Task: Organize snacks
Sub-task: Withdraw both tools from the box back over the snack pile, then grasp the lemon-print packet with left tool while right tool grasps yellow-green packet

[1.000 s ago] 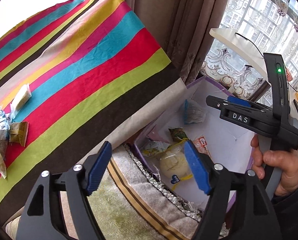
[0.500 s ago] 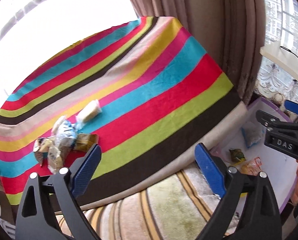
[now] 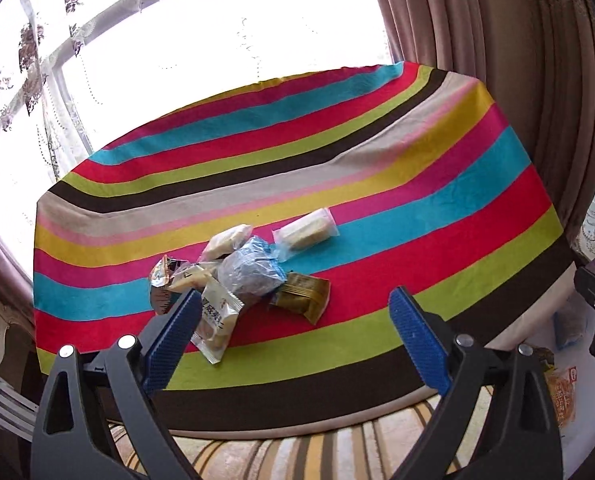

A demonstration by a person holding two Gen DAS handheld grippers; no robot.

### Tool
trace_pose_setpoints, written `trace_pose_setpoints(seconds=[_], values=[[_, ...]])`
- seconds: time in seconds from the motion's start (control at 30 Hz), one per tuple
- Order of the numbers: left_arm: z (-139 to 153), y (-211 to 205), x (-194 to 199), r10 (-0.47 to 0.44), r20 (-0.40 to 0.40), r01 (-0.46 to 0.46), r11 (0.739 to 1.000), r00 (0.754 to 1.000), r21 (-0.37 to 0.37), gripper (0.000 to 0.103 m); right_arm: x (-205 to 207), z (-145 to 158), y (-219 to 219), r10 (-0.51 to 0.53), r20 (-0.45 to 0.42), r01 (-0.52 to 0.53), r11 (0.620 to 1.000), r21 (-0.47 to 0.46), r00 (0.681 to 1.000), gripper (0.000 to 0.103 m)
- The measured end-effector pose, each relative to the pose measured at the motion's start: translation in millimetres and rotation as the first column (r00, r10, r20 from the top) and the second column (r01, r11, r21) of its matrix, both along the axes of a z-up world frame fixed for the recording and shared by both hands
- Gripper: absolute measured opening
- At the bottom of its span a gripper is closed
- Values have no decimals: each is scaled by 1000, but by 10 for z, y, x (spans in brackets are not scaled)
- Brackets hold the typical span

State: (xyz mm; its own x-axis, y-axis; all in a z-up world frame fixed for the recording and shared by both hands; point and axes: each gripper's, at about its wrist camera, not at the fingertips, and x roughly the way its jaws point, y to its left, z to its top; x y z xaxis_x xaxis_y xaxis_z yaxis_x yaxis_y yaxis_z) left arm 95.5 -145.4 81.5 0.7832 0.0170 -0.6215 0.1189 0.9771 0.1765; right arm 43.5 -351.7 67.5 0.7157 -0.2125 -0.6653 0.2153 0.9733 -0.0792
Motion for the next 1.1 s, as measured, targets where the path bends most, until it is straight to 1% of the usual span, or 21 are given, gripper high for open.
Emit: trace_pose_setpoints(seconds=[0.03, 0.07, 0.2, 0.4, 0.47, 0.53, 0.6, 0.73, 0.83, 1.1], values=[[16, 119, 5, -7, 4, 7, 999, 1000, -47, 95, 33, 10, 51, 14, 3, -14, 1000, 12, 1000, 87], [24, 211, 17, 2, -2, -2, 997, 1000, -73, 95, 69, 16, 112, 36, 3, -36, 999, 30, 999, 87], [-9, 535, 108, 52, -25, -54, 994, 998, -92, 95, 214, 5, 373, 128, -15, -126, 988, 86, 992, 87], [-94, 1055, 237, 166, -58, -171, 979, 985, -110, 95, 447, -88, 780, 210, -49, -204, 974, 100, 976, 87], [-137, 1212, 290, 189, -74, -197, 973, 979, -121, 95, 530, -145, 920, 247, -67, -240, 966, 99, 967, 87], [-166, 1367, 314, 227, -78, -235, 963, 971, -132, 95, 575, -183, 1022, 273, -77, -265, 960, 92, 959, 87], [-204, 1520, 379, 245, -100, -258, 954, 964, -154, 95, 636, -217, 1125, 300, -87, -293, 952, 87, 950, 87], [-285, 1807, 494, 296, -135, -319, 923, 946, -214, 95, 723, -257, 1260, 331, -96, -325, 943, 71, 939, 87], [-341, 1971, 584, 313, -156, -344, 906, 937, -248, 95, 840, -328, 1403, 356, -122, -351, 935, 57, 927, 87], [-492, 2197, 870, 268, -249, -347, 864, 931, -365, 94, 1074, -432, 1642, 396, -157, -396, 918, 34, 905, 87]])
